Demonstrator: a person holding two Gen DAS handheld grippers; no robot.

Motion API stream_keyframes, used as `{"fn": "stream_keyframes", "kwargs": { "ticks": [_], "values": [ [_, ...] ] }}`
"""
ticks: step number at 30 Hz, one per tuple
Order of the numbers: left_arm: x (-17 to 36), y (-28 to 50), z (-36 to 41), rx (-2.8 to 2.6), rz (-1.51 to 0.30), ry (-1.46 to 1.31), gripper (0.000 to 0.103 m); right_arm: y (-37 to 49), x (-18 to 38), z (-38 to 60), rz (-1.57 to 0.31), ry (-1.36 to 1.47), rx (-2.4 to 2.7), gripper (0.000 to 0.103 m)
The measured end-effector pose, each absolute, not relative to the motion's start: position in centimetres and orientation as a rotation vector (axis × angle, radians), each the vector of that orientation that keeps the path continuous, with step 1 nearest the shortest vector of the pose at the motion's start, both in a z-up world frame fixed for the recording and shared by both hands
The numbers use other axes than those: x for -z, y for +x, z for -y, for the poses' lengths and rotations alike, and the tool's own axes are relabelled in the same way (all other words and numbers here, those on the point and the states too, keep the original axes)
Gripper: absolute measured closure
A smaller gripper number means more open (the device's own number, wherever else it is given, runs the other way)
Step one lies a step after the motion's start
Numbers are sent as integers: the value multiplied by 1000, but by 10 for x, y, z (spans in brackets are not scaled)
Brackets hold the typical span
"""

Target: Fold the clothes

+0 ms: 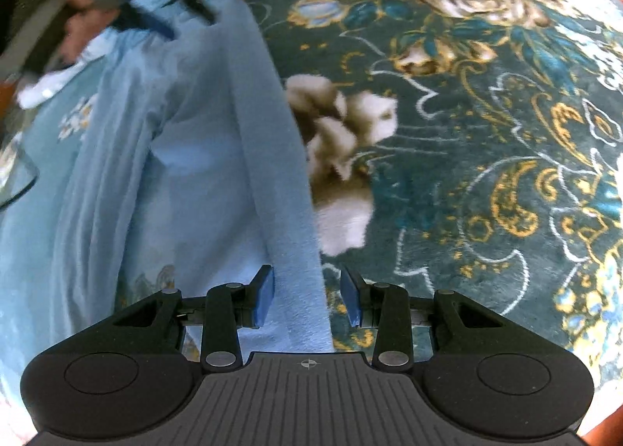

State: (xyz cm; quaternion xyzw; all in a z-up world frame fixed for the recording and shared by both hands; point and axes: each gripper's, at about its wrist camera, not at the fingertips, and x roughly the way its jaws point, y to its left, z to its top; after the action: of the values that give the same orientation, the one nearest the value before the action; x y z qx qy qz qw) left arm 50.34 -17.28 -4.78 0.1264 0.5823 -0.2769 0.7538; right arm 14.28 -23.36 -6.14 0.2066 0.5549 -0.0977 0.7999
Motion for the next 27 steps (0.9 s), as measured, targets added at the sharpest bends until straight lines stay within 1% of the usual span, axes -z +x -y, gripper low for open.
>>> {"fn": "stream_keyframes", "kwargs": {
  "ticks": [2, 3, 4, 5, 6, 7, 8, 10, 11, 13, 17, 20, 27],
  "values": [
    [55, 504, 181, 605, -1294, 280, 53, 145, 65, 228, -1211, 390, 188, 70],
    [58, 504, 183, 613, -1304, 279, 55, 145, 67, 226, -1220, 356, 188, 73],
    [61, 503, 185, 625, -1311, 275, 58, 145, 68, 226, -1220, 343, 189, 79],
    [62, 503, 187, 635, -1314, 270, 61, 144, 67, 228, -1215, 350, 192, 81],
    [64, 503, 188, 646, -1319, 262, 66, 143, 67, 230, -1209, 356, 194, 85],
    [66, 504, 189, 659, -1326, 251, 77, 142, 66, 233, -1203, 365, 196, 89],
    [67, 505, 191, 663, -1332, 241, 86, 141, 64, 237, -1196, 376, 198, 90],
    [68, 506, 194, 668, -1338, 224, 96, 139, 60, 241, -1185, 374, 201, 95],
    [68, 506, 195, 674, -1336, 218, 97, 139, 58, 243, -1181, 374, 200, 96],
    [66, 504, 199, 687, -1325, 246, 102, 137, 56, 246, -1170, 398, 193, 98],
    [64, 500, 207, 712, -1295, 318, 103, 137, 57, 245, -1156, 451, 195, 100],
    [59, 498, 207, 731, -1231, 355, 103, 138, 56, 241, -1141, 468, 205, 100],
    [16, 500, 184, 827, -1150, 326, 103, 135, 22, 219, -1077, 496, 206, 101]
  ]
}}
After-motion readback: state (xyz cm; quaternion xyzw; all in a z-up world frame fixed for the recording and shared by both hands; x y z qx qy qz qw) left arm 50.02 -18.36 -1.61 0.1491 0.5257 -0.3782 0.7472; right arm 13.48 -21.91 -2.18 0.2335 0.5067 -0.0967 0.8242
